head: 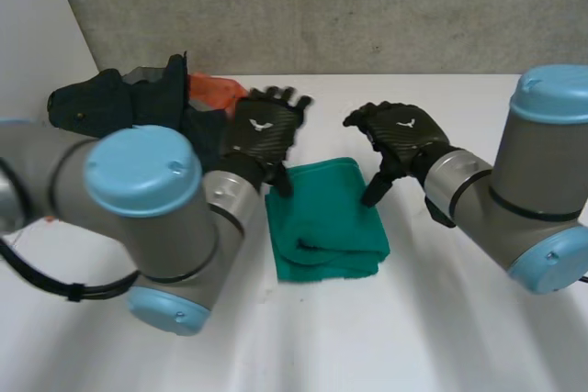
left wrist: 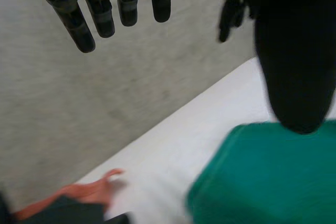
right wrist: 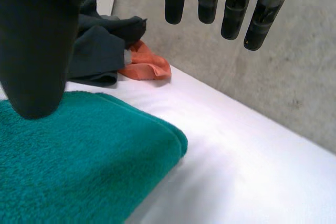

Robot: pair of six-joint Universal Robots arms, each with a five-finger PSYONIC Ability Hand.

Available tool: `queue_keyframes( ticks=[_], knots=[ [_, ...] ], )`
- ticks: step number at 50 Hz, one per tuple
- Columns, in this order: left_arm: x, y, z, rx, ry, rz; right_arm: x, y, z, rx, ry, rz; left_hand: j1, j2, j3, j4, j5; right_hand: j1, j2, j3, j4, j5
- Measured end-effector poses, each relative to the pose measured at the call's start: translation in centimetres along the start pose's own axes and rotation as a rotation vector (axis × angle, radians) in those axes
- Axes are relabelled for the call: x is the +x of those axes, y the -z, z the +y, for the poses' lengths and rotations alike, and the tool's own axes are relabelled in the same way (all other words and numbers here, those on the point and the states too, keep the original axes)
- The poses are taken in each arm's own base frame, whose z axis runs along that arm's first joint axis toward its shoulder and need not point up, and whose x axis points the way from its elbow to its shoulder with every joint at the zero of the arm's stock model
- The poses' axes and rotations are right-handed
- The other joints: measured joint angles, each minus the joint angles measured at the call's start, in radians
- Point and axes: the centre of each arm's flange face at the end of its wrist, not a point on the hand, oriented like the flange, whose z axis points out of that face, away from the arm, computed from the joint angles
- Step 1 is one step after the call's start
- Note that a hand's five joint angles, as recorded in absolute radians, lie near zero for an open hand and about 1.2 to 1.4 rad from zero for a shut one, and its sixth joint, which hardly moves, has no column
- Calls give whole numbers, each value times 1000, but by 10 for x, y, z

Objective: Fold the laundry.

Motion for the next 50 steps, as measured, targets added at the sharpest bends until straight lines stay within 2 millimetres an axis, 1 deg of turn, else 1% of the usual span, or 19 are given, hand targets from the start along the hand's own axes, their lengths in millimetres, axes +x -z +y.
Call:
queue_keyframes(
  ticks=[3,6,10,14,16,21,26,28,29,30,32,33,34,38,39,43,45,47,50],
  knots=[
    [15,-6,11,-24,35,57,5,-4,6,-37,-31,-10,0,0,0,0,0,0,0,0,0,0],
    [21,-9,26,-78,41,80,6,-10,15,-78,-43,-29,0,0,0,0,0,0,0,0,0,0],
    [23,-10,49,-181,32,83,1,-21,35,-152,-56,-62,0,0,0,0,0,0,0,0,0,0],
    [21,-8,64,-258,8,72,-2,-28,50,-203,-59,-79,0,0,0,0,0,0,0,0,0,0],
    [19,-5,73,-301,-22,68,-3,-34,64,-246,-42,-89,0,0,0,0,0,0,0,0,0,0],
    [17,-1,81,-349,-89,71,-3,-39,77,-277,28,-87,0,0,0,0,0,0,0,0,0,0],
    [16,0,80,-351,-129,81,-1,-38,71,-265,97,-68,0,0,0,0,0,0,0,0,0,0],
    [17,0,74,-336,-135,86,1,-34,60,-240,115,-50,0,0,0,0,0,0,0,0,0,0],
    [17,0,74,-336,-135,86,1,-34,60,-240,115,-50,0,0,0,0,0,0,0,0,0,0],
    [16,1,67,-317,-135,88,2,-30,51,-214,120,-35,0,0,0,0,0,0,0,0,0,-3],
    [15,1,59,-297,-133,86,4,-26,46,-194,115,-23,0,0,0,0,0,0,0,0,0,-3],
    [14,1,51,-279,-131,84,4,-25,44,-186,110,-18,0,0,0,0,0,0,0,0,0,-3],
    [11,1,36,-242,-125,80,5,-18,39,-154,82,2,0,0,0,0,0,0,0,0,0,-3],
    [3,2,11,-180,-114,76,7,-9,37,-125,22,28,0,0,0,0,0,0,0,0,0,-3],
    [-4,3,-2,-149,-107,79,9,-3,40,-119,-23,42,0,0,0,0,0,0,0,0,0,-3],
    [-18,7,-27,-96,-93,114,13,11,51,-138,-128,65,0,0,0,0,0,0,0,0,0,-3],
    [-20,9,-30,-90,-90,127,13,13,54,-145,-149,68,0,0,0,0,0,0,0,0,0,-3],
    [-25,14,-41,-74,-76,186,12,19,66,-172,-204,69,0,0,0,0,0,0,0,0,0,-3],
    [-26,17,-46,-73,-62,228,10,22,75,-190,-231,65,0,0,0,0,0,0,0,0,0,-3]
  ],
)
